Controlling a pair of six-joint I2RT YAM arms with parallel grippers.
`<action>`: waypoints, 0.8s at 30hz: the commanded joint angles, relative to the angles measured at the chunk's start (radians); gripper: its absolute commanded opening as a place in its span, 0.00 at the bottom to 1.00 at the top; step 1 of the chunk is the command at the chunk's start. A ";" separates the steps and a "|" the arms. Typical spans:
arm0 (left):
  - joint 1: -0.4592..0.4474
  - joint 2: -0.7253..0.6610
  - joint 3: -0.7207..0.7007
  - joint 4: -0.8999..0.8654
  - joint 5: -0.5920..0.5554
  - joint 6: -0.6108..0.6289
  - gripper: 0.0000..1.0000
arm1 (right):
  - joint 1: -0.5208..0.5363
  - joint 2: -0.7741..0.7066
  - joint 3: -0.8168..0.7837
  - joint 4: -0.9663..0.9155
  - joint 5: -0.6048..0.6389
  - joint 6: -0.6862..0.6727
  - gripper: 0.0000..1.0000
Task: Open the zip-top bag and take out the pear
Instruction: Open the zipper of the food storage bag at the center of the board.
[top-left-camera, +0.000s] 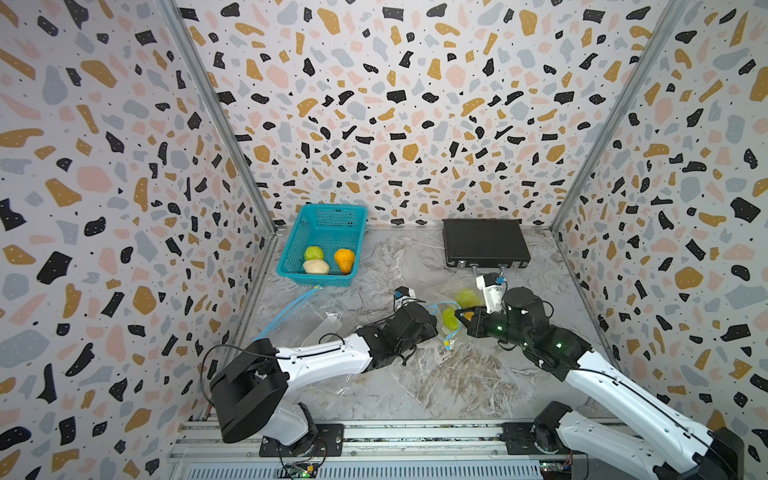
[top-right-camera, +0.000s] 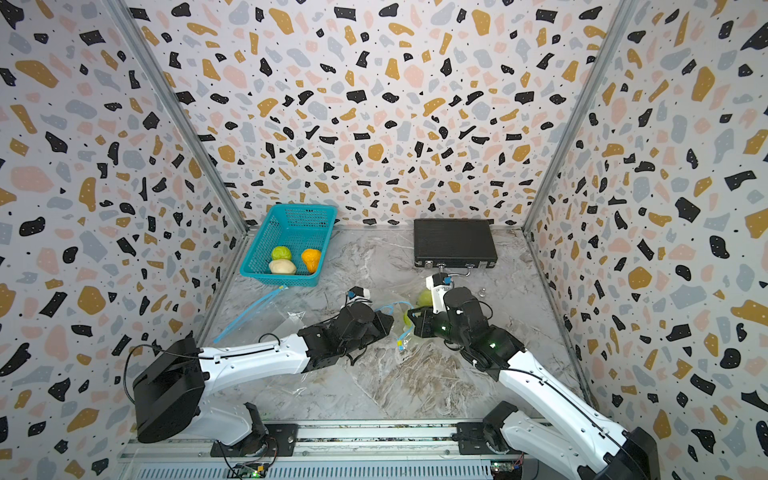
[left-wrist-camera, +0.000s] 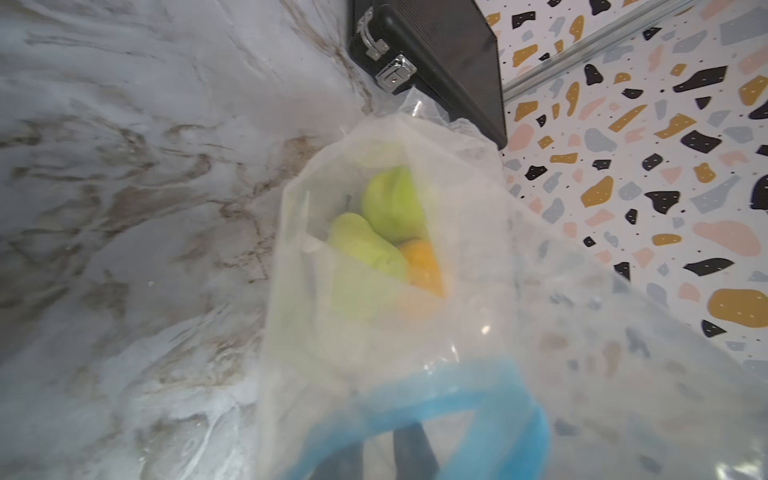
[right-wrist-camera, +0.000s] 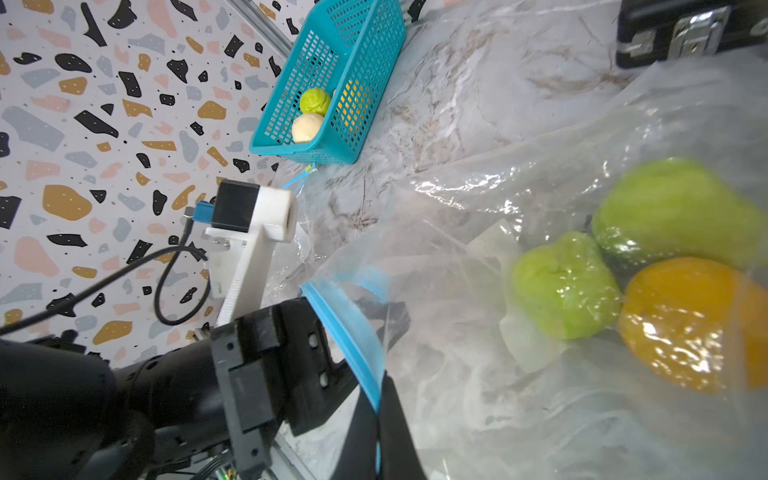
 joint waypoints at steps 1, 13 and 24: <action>0.024 -0.065 -0.041 -0.043 -0.084 0.038 0.17 | 0.054 -0.002 0.022 0.048 -0.015 0.088 0.00; 0.080 -0.198 -0.139 -0.116 -0.115 0.048 0.18 | 0.163 0.114 0.045 0.098 0.087 0.114 0.00; 0.046 -0.299 -0.098 -0.029 0.128 0.015 0.23 | 0.162 0.100 0.118 -0.042 0.079 0.007 0.04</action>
